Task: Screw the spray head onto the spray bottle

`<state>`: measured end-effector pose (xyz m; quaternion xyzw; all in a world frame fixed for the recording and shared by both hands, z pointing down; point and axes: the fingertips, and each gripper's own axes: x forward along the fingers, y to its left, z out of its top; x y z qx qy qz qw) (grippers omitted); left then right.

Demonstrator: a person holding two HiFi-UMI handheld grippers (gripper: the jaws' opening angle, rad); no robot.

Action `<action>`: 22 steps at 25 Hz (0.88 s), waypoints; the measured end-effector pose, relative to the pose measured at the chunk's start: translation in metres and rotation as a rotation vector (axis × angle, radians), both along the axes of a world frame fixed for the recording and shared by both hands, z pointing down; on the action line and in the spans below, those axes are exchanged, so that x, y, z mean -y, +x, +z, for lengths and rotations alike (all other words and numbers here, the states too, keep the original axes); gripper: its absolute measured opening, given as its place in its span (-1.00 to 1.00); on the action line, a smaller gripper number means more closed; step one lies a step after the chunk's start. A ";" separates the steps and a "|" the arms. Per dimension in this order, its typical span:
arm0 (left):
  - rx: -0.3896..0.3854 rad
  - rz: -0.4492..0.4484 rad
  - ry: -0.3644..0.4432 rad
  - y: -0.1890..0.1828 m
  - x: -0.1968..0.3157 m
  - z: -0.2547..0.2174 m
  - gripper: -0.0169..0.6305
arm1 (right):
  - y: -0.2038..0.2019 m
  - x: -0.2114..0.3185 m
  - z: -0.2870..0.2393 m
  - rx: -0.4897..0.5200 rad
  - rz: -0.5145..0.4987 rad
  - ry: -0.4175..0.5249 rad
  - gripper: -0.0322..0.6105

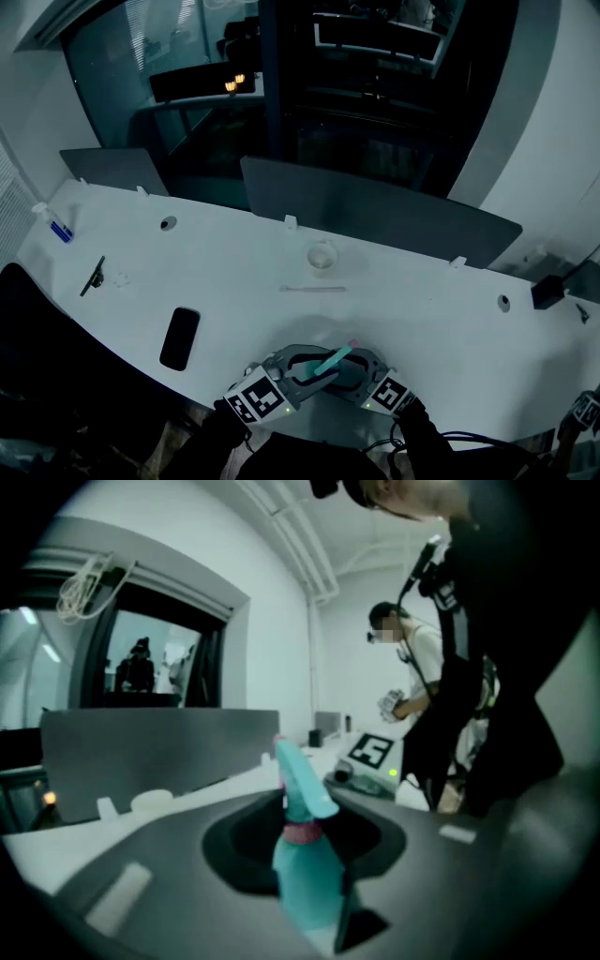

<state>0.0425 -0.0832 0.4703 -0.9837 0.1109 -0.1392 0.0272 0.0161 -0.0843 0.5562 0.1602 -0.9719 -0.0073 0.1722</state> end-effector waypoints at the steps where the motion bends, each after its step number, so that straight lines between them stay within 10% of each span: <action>1: -0.003 0.044 -0.011 -0.001 -0.003 0.000 -0.55 | 0.000 -0.002 0.003 -0.012 -0.056 -0.031 0.07; 5: -0.024 0.026 -0.016 -0.002 0.000 -0.003 -0.55 | 0.001 0.000 0.003 -0.031 -0.055 -0.109 0.07; 9: -0.064 -0.224 0.023 -0.004 0.015 -0.005 -0.55 | 0.022 0.009 -0.024 0.124 0.291 -0.066 0.07; 14: -0.105 -0.533 0.038 -0.001 0.033 -0.007 -0.55 | 0.025 0.015 -0.021 0.089 0.607 0.027 0.07; 22: -0.167 -0.630 0.002 -0.001 0.039 -0.008 -0.55 | 0.013 0.029 -0.008 0.065 0.652 0.057 0.07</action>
